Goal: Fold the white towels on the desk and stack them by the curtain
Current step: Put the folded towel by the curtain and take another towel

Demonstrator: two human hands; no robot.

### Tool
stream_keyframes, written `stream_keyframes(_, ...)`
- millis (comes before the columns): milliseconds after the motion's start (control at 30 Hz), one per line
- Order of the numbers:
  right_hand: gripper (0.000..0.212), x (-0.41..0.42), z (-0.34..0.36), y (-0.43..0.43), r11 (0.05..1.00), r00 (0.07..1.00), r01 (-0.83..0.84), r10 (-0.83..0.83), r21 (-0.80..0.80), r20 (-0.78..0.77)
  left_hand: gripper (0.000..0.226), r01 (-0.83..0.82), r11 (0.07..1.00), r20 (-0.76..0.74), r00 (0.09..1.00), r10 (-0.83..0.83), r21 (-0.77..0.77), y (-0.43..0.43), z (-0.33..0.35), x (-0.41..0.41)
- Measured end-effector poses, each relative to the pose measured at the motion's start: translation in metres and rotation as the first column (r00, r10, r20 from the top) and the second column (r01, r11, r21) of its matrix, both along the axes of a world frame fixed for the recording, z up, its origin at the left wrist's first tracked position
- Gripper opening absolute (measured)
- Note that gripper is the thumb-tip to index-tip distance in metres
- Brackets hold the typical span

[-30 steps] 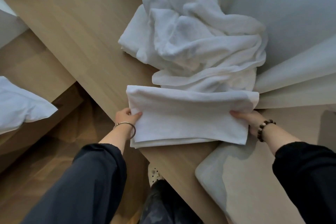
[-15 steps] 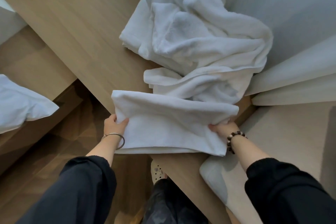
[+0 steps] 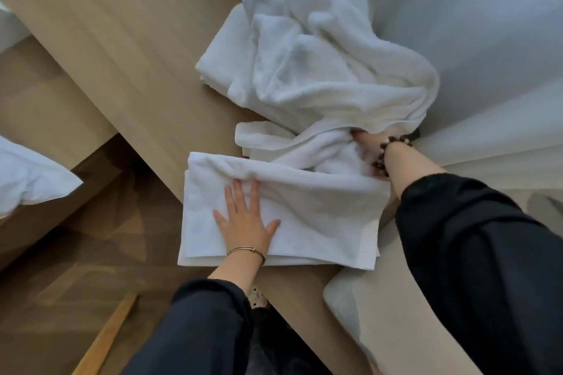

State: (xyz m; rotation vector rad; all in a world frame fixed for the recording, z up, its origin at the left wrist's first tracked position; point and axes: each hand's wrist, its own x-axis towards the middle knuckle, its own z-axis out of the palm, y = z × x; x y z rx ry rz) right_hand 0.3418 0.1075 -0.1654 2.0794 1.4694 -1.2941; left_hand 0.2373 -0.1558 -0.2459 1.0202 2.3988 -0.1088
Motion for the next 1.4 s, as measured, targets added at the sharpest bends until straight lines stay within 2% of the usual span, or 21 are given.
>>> stream_keyframes(100,0.029,-0.005,0.018,0.007,0.977,0.982,0.140,-0.158,-0.159,-0.104,0.104,0.037,0.996,-0.021,0.999,-0.039,-0.084,0.007,-0.004,0.000)
stream_keyframes(200,0.045,-0.024,0.048,0.004,0.949,0.867,0.247,-0.307,-0.197,-0.393,0.098,0.073,0.988,0.013,0.997,-0.072,-0.133,0.012,0.003,-0.004)
stream_keyframes(267,0.053,-0.053,0.077,0.004,0.886,0.647,0.357,-0.464,-0.297,-0.606,0.094,0.090,0.983,0.049,0.995,-0.084,-0.162,0.015,0.009,-0.006)
stream_keyframes(300,0.049,-0.071,0.093,0.007,0.842,0.475,0.380,-0.533,-0.383,-0.701,0.092,0.096,0.980,0.064,0.994,-0.086,-0.175,0.016,0.011,-0.006)
stream_keyframes(367,0.027,-0.111,0.123,0.016,0.823,0.128,0.267,-0.546,-0.501,-0.828,0.089,0.106,0.975,0.085,0.992,-0.090,-0.196,0.018,0.013,-0.007)
stream_keyframes(400,0.018,-0.130,0.137,0.021,0.840,0.024,0.223,-0.512,-0.495,-0.859,0.088,0.112,0.973,0.094,0.991,-0.094,-0.203,0.018,0.014,-0.008)
stream_keyframes(467,0.015,-0.158,0.149,0.029,0.859,-0.073,0.253,-0.442,-0.446,-0.894,0.089,0.127,0.968,0.114,0.988,-0.104,-0.215,0.018,0.015,-0.010)
stream_keyframes(500,0.014,-0.165,0.144,0.032,0.851,-0.066,0.305,-0.430,-0.428,-0.901,0.089,0.132,0.967,0.123,0.987,-0.107,-0.219,0.018,0.015,-0.011)
stream_keyframes(533,0.011,-0.169,0.135,0.033,0.841,0.002,0.371,-0.426,-0.395,-0.905,0.089,0.136,0.965,0.131,0.985,-0.109,-0.224,0.018,0.015,-0.012)
stream_keyframes(633,0.040,-0.153,0.077,0.029,0.875,0.448,0.447,-0.398,-0.184,-0.801,0.089,0.149,0.960,0.133,0.984,-0.120,-0.235,0.019,0.015,-0.014)
stream_keyframes(667,0.045,-0.141,0.060,0.020,0.879,0.516,0.441,-0.413,-0.180,-0.750,0.089,0.153,0.961,0.131,0.983,-0.125,-0.229,0.019,0.015,-0.015)
stream_keyframes(700,0.047,-0.129,0.044,0.011,0.874,0.538,0.443,-0.437,-0.198,-0.721,0.087,0.155,0.964,0.129,0.983,-0.129,-0.218,0.018,0.015,-0.017)
stream_keyframes(800,0.048,-0.092,0.013,-0.023,0.788,0.455,0.543,-0.565,-0.288,-0.689,0.076,0.173,0.973,0.110,0.982,-0.157,-0.155,0.013,0.017,-0.025)
stream_keyframes(833,0.046,-0.080,0.007,-0.033,0.793,0.492,0.554,-0.558,-0.254,-0.668,0.071,0.172,0.979,0.099,0.982,-0.161,-0.113,0.011,0.019,-0.030)
stream_keyframes(933,0.037,-0.039,-0.011,-0.057,0.902,0.822,0.412,-0.309,0.125,-0.479,0.057,0.032,0.995,0.042,0.998,-0.036,0.098,0.007,0.023,-0.056)
stream_keyframes(1000,0.033,-0.007,-0.020,-0.066,0.873,0.959,0.240,-0.146,0.425,-0.243,0.060,-0.153,0.959,-0.035,0.986,0.166,0.240,0.004,0.023,-0.079)
stream_keyframes(1067,0.047,0.022,-0.029,-0.069,0.846,0.989,0.141,-0.147,0.515,-0.031,0.074,-0.362,0.895,0.021,0.929,0.370,0.259,0.003,0.023,-0.100)
stream_keyframes(1133,0.073,0.042,-0.035,-0.070,0.903,0.971,0.186,-0.228,0.388,0.066,0.086,-0.506,0.843,0.177,0.860,0.478,0.181,0.007,0.020,-0.117)
stream_keyframes(1233,0.075,0.059,-0.040,-0.071,0.927,0.937,0.348,-0.346,0.141,-0.042,0.088,-0.559,0.824,0.375,0.786,0.491,0.092,0.014,0.015,-0.137)
stream_keyframes(1333,0.056,0.071,-0.039,-0.070,0.938,0.941,0.331,-0.320,0.101,-0.109,0.089,-0.547,0.829,0.413,0.786,0.461,0.115,0.015,0.016,-0.152)
stream_keyframes(1400,0.057,0.078,-0.037,-0.069,0.944,0.943,0.318,-0.305,0.087,-0.135,0.086,-0.571,0.809,0.433,0.770,0.468,0.140,0.012,0.019,-0.158)
